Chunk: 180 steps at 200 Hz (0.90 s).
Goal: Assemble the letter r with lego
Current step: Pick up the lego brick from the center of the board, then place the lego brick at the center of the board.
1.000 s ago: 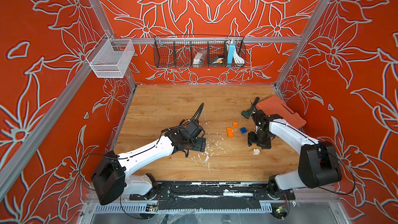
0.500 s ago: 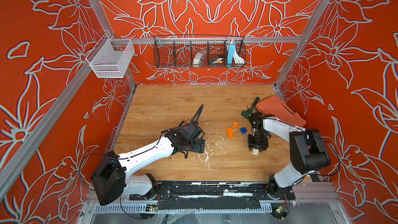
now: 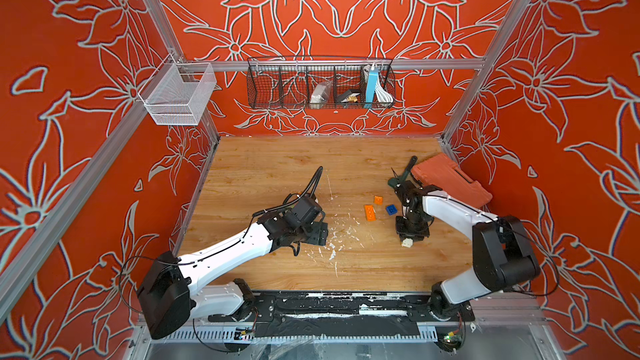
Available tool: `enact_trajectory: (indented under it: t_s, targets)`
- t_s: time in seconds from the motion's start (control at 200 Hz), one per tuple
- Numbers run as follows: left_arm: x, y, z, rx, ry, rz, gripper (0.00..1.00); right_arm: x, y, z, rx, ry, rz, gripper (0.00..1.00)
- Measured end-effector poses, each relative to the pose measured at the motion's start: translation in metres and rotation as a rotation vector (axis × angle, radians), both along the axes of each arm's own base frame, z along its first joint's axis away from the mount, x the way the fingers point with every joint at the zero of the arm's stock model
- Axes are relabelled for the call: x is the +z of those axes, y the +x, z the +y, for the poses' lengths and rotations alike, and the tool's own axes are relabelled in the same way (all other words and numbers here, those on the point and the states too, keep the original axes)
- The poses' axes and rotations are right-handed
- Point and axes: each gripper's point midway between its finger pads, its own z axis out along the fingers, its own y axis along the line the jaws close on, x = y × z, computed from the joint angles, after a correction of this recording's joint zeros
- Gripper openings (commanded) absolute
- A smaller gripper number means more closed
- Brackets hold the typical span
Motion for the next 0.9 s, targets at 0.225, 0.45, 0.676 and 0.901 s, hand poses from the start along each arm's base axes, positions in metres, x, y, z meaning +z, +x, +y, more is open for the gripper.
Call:
enact_trajectory:
  t_s: [0.225, 0.45, 0.676, 0.901]
  targets:
    - [0.016, 0.006, 0.03, 0.115, -0.072, -0.035, 0.85, 0.026, 0.016, 0.079, 0.259, 0.051, -0.2, 0.2]
    - [0.034, 0.001, 0.068, 0.238, -0.155, -0.059, 0.86, 0.049, 0.034, 0.153, 0.433, 0.146, -0.448, 0.21]
    - [0.039, -0.014, 0.076, 0.256, -0.179, -0.033, 0.86, 0.055, 0.058, 0.195, 0.486, 0.195, -0.615, 0.24]
    - [0.039, -0.025, 0.078, 0.264, -0.202, -0.002, 0.87, 0.03, 0.067, 0.223, 0.525, 0.169, -0.663, 0.24]
